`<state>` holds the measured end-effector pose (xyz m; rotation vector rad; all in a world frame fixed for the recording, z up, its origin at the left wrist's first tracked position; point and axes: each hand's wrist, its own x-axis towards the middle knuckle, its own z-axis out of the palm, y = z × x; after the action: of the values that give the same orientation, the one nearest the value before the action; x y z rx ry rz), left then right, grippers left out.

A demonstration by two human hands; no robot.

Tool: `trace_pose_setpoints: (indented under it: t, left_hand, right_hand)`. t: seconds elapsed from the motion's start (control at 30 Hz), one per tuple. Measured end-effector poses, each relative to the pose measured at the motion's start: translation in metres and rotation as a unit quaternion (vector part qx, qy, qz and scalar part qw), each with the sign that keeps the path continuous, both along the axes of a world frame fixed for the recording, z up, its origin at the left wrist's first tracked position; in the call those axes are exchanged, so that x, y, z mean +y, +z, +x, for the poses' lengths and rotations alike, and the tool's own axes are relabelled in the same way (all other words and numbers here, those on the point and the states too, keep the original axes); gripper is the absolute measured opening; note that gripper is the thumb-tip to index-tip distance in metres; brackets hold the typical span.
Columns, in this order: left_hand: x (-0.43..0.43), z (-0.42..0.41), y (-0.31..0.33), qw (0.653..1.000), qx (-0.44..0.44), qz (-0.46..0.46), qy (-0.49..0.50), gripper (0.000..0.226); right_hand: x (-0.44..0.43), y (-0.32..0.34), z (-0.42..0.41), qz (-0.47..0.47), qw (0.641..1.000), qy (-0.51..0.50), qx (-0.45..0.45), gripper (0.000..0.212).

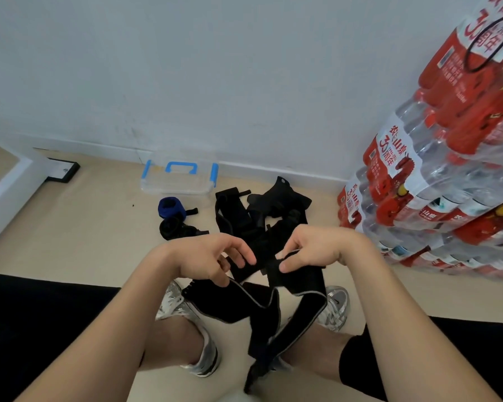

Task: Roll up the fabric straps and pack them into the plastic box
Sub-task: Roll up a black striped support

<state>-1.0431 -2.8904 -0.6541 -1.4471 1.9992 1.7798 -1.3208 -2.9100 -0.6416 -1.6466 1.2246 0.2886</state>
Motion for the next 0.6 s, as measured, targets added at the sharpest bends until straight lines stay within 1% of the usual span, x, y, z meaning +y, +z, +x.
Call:
trace_pose_setpoints:
  t: [0.03, 0.07, 0.1, 0.13, 0.23, 0.33, 0.4, 0.47, 0.53, 0.6]
  left_hand:
    - [-0.001, 0.003, 0.003, 1.000, -0.016, -0.003, 0.001, 0.057]
    - [-0.002, 0.005, 0.005, 0.999, -0.042, -0.012, 0.000, 0.052]
    - [-0.003, 0.006, 0.006, 0.997, -0.076, -0.027, -0.005, 0.046]
    - [-0.004, 0.007, 0.006, 0.992, -0.114, -0.044, -0.015, 0.041]
    - [-0.006, 0.010, 0.003, 0.971, -0.223, -0.059, -0.055, 0.032]
    - [-0.004, 0.014, 0.003, 0.952, -0.292, -0.052, -0.072, 0.024]
    - [-0.003, 0.016, 0.005, 0.949, -0.303, -0.045, -0.080, 0.020]
    - [-0.004, 0.017, 0.008, 0.954, -0.290, -0.035, -0.073, 0.014]
    - [-0.006, 0.019, 0.012, 0.968, -0.245, -0.031, -0.040, 0.020]
    - [-0.009, 0.020, 0.013, 0.985, -0.166, -0.026, 0.030, 0.019]
  right_hand:
    - [-0.002, 0.005, -0.003, -0.007, 1.000, -0.018, -0.005, 0.013]
    - [-0.003, 0.008, -0.006, -0.020, 0.999, -0.037, -0.012, 0.020]
    - [-0.004, 0.011, -0.007, -0.032, 0.998, -0.058, -0.019, 0.027]
    - [-0.005, 0.013, -0.009, -0.040, 0.996, -0.077, -0.023, 0.028]
    - [-0.007, 0.023, -0.011, -0.053, 0.991, -0.121, -0.032, 0.027]
    - [-0.003, 0.033, -0.013, -0.031, 0.980, -0.175, -0.086, 0.018]
    - [-0.001, 0.038, -0.016, 0.005, 0.976, -0.183, -0.114, 0.019]
    - [0.000, 0.044, -0.016, 0.007, 0.983, -0.156, -0.098, 0.020]
    - [0.001, 0.048, -0.014, -0.009, 0.985, -0.148, -0.090, 0.019]
    - [0.002, 0.052, -0.010, -0.008, 0.978, -0.171, -0.120, 0.017]
